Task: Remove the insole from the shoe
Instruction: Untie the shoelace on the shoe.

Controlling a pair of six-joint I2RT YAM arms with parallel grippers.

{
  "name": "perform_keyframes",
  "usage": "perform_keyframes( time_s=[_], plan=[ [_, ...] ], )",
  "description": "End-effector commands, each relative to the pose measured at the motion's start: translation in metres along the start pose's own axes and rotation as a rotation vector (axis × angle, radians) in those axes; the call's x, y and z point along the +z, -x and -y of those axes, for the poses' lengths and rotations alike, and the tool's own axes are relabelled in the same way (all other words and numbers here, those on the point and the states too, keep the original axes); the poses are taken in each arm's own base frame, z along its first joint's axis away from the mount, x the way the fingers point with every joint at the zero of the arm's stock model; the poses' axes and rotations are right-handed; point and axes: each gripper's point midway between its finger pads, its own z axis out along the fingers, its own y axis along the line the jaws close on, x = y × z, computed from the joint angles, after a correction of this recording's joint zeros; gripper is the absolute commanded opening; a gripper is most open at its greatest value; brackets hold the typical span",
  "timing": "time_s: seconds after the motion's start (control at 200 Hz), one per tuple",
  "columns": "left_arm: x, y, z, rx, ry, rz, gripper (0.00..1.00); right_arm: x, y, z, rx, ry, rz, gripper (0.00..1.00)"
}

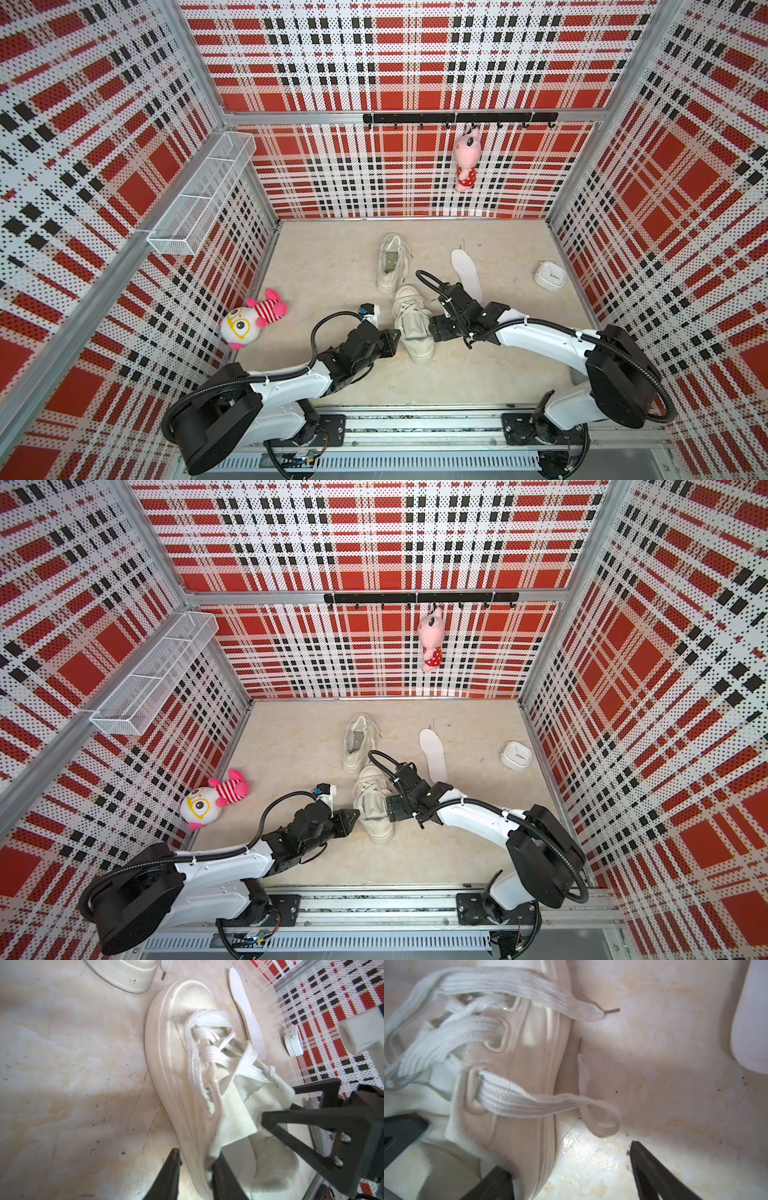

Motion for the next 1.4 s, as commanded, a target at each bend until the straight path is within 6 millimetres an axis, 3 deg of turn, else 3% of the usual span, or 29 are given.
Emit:
perform_keyframes(
  time_s=[0.0,0.17,0.361,0.586,0.732,0.987,1.173,1.393],
  plan=[
    [-0.003,-0.008,-0.023,0.027,0.069,-0.003,0.23,-0.013,0.004,-0.005,-0.066,0.040,0.041,0.87],
    [-0.004,-0.004,-0.004,0.040,0.011,-0.002,0.19,-0.027,0.005,-0.033,-0.119,0.120,0.096,1.00],
    [-0.005,-0.001,0.008,0.042,-0.021,0.008,0.17,-0.012,-0.010,-0.045,-0.138,0.111,0.032,1.00],
    [-0.005,0.001,0.024,0.062,-0.067,0.007,0.16,-0.005,-0.005,-0.065,-0.136,0.151,0.047,1.00],
    [-0.005,0.002,0.032,0.071,-0.090,0.006,0.16,-0.001,-0.011,-0.067,-0.159,0.120,0.017,1.00],
    [-0.003,0.004,0.043,0.086,-0.118,0.001,0.16,-0.008,-0.002,-0.066,-0.163,0.081,0.032,1.00],
    [-0.003,0.005,0.044,0.081,-0.117,0.006,0.15,0.005,-0.024,-0.050,-0.141,-0.006,-0.080,1.00],
    [-0.003,0.005,0.043,0.078,-0.117,0.008,0.14,0.015,-0.042,-0.051,-0.089,0.012,-0.141,1.00]
  ],
)
